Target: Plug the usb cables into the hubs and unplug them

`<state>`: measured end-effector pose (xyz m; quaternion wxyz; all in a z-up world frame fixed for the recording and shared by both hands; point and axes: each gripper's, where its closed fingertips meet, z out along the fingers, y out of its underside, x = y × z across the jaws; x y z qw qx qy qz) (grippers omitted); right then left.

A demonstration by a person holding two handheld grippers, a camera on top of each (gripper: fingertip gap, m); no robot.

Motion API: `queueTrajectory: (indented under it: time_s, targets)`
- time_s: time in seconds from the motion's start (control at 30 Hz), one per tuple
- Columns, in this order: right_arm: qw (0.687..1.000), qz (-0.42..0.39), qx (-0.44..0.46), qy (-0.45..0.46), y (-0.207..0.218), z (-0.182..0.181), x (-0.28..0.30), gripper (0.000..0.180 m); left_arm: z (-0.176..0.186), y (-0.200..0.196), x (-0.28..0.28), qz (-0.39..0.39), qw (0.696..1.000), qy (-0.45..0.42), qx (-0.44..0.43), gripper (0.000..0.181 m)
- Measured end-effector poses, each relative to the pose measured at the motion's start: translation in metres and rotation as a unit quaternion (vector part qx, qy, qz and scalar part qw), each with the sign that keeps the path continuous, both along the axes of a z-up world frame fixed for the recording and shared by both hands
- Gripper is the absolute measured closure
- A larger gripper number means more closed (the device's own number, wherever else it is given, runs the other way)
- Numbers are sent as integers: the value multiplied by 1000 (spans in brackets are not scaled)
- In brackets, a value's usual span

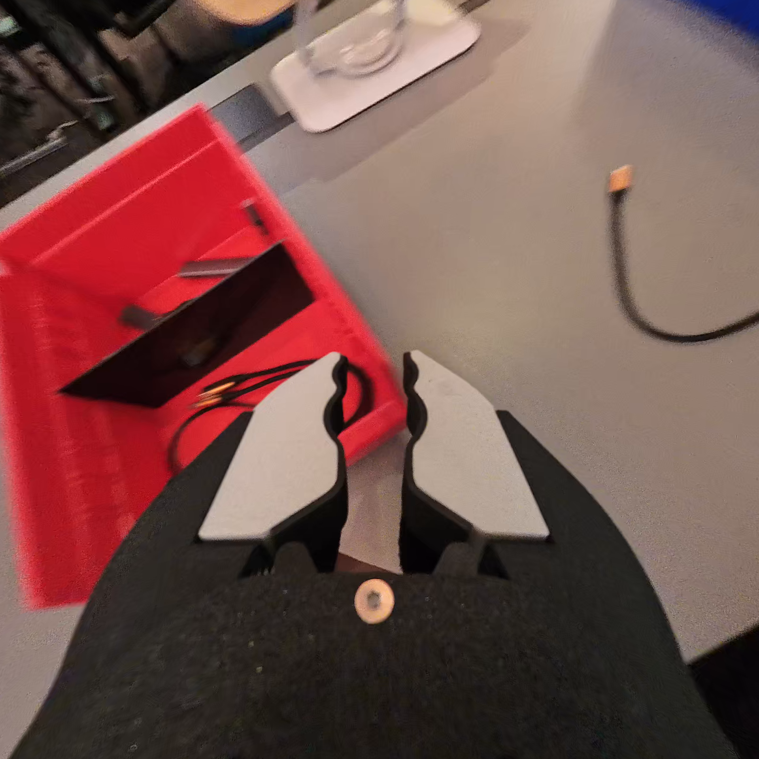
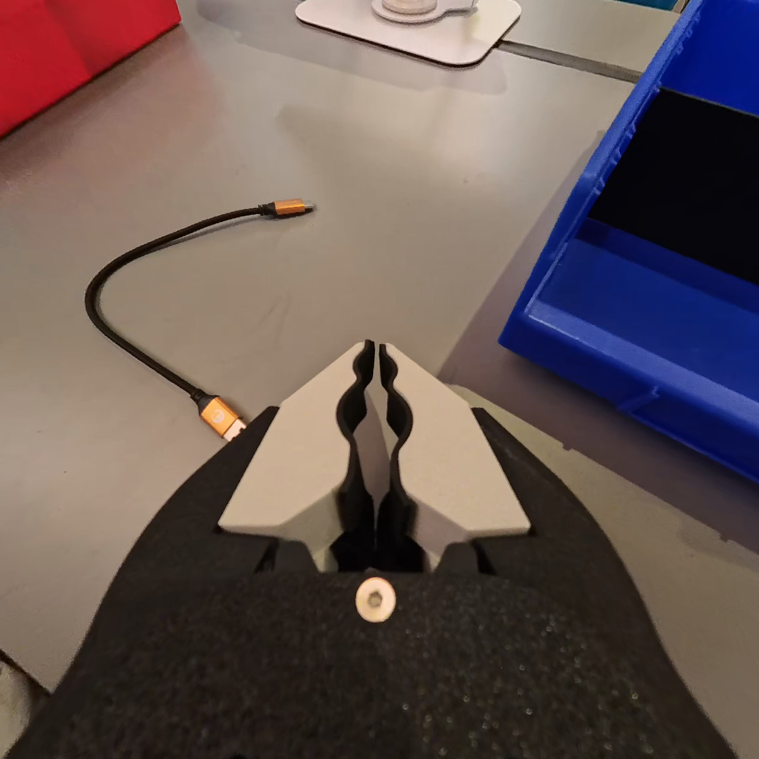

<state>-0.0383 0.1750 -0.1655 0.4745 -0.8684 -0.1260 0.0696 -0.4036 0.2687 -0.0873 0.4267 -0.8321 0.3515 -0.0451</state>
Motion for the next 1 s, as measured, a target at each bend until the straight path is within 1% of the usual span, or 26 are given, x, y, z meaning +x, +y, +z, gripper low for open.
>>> queueTrajectory:
  time_s: [0.07,0.13,0.23,0.3,0.4,0.47,0.5,0.57,0.6,0.7,0.8,0.87,0.93,0.97,1.0]
  targets:
    - [1000,4,2,0,-1,1,-1,179,-3,16,-34,28,997,50,-53,155]
    - [1000,8,1,2,-2,0,-2,179,1,35,-52,26,993,62,-93,146]
    - [1000,16,3,13,-1,0,-6,178,10,77,-70,8,990,100,-99,145]
    - [1000,19,3,17,0,1,-8,178,12,113,-77,0,987,126,-100,145]
    - [1000,24,7,18,0,3,-12,178,-9,152,-79,-29,971,158,-179,140]
    - [999,28,11,13,1,4,-14,178,-25,179,-81,-57,957,200,-202,140]
    - [999,29,12,10,1,3,-14,178,-33,189,-81,-92,946,234,-203,140]
    - [999,31,11,10,0,2,-15,178,-49,197,-80,-179,916,292,-209,140]
    - [999,31,9,13,0,1,-15,178,-56,199,-79,-208,902,306,-222,140]
    - [999,28,12,25,3,3,-14,178,-75,190,-71,-274,868,303,-284,140]
    - [999,24,12,35,4,4,-11,178,-92,184,-74,-294,839,316,-332,137]
    - [999,27,13,36,5,4,-12,178,-102,179,-75,-291,828,321,-356,134]
    - [999,30,12,35,6,4,-14,178,-103,182,-77,-302,821,342,-344,143]
    - [999,33,12,34,6,4,-15,178,-103,183,-77,-306,817,351,-341,151]
    - [999,36,12,35,7,4,-17,178,-102,182,-77,-313,813,356,-337,153]
